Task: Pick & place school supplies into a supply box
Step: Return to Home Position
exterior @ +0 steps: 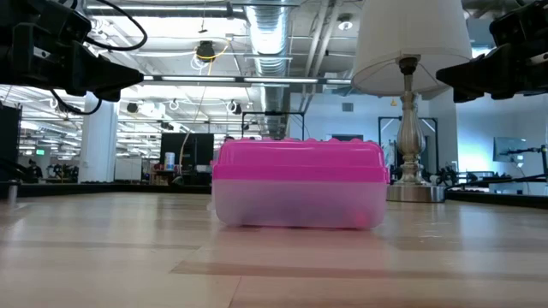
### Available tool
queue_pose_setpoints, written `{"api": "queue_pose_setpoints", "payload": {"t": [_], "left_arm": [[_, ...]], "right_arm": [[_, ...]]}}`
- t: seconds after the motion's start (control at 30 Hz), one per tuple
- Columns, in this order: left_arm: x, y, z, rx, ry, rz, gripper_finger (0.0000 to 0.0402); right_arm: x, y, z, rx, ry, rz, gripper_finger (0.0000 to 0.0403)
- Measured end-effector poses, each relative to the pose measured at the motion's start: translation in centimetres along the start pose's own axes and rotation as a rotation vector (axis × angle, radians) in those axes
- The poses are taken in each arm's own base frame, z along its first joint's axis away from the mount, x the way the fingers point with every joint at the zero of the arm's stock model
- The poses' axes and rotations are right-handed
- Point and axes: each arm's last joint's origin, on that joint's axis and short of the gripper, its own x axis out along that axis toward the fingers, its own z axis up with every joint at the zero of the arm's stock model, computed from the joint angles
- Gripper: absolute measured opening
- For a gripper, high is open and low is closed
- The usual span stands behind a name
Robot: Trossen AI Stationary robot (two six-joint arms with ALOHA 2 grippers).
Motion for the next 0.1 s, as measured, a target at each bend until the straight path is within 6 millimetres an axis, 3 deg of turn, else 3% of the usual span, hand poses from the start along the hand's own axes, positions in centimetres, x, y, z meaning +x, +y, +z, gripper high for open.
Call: {"api": "queue_pose_setpoints", "payload": {"t": [0.1], "left_arm": [[0.00,0.00,-0.01,-0.003,0.000,0.000,0.0061]], "right_arm": [[0.00,0.00,0.00,0.000,0.000,0.000,0.0000]]}}
